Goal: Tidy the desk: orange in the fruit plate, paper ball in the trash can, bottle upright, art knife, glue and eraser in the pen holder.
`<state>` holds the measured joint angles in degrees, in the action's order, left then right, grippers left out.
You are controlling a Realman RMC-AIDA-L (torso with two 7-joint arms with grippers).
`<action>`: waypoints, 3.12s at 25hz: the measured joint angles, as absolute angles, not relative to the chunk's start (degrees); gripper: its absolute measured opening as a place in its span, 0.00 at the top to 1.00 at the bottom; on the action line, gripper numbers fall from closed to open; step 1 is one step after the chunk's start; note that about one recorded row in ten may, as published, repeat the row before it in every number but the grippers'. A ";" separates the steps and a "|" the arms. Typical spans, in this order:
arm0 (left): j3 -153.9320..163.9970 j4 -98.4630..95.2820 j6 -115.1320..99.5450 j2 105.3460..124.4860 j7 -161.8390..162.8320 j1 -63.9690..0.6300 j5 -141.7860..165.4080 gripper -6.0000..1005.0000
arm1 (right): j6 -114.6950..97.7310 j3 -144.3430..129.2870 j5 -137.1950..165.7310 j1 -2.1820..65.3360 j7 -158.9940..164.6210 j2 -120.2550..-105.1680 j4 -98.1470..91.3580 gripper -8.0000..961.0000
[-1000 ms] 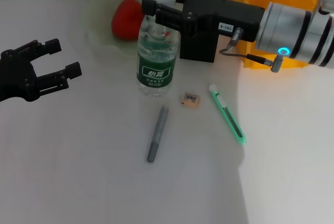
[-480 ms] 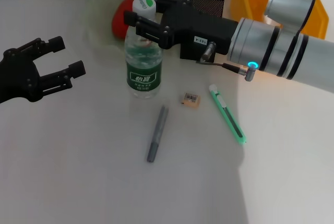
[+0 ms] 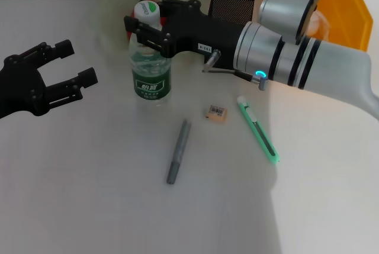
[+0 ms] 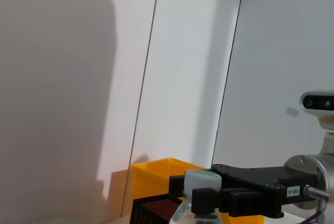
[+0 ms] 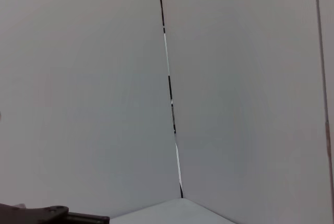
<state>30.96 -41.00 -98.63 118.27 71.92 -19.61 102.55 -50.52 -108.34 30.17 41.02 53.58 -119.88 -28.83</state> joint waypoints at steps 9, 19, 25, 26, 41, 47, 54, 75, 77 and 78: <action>30.94 -40.10 -99.11 118.30 71.36 -19.36 102.08 0.16 | -49.74 -109.95 29.01 41.66 53.50 -119.89 -28.83 0.51; 30.93 -40.07 -99.89 118.30 71.36 -19.60 100.64 0.16 | -48.59 -110.30 28.94 41.54 54.99 -119.88 -28.33 0.49; 30.94 -40.07 -99.87 118.30 71.14 -19.98 100.59 0.16 | -48.59 -110.93 28.91 41.43 55.18 -119.88 -28.30 0.47; 30.94 -40.06 -99.86 118.29 71.01 -20.00 100.57 0.16 | -48.59 -111.12 28.91 41.40 55.18 -119.88 -28.31 0.47; 30.87 -39.55 -100.10 117.93 69.99 -19.65 98.21 0.16 | -49.11 -112.42 28.88 40.63 55.26 -119.88 -29.18 0.42; 30.56 -39.55 -100.36 117.80 69.96 -19.33 98.16 0.16 | -50.24 -112.42 29.06 37.37 55.38 -119.87 -33.15 0.34; 30.08 -39.55 -101.51 117.48 69.96 -18.68 98.16 0.16 | -56.19 -110.45 29.28 33.17 56.47 -119.56 -34.91 0.34; 34.83 -39.89 -106.76 114.08 70.76 -17.33 104.40 0.16 | -105.14 -54.21 119.27 31.07 138.42 -115.13 -95.95 0.34; 35.89 -40.00 -106.58 114.04 71.54 -18.65 107.89 0.16 | -111.71 -54.23 126.65 35.54 144.36 -114.84 -98.59 0.34; 35.89 -40.00 -106.58 114.04 71.54 -18.65 107.89 0.16 | -114.42 -54.46 129.81 37.47 146.11 -114.81 -99.02 0.34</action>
<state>35.89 -40.00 -106.58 114.04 71.54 -18.65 107.89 -114.42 -54.46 129.81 37.47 146.11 -114.81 -99.02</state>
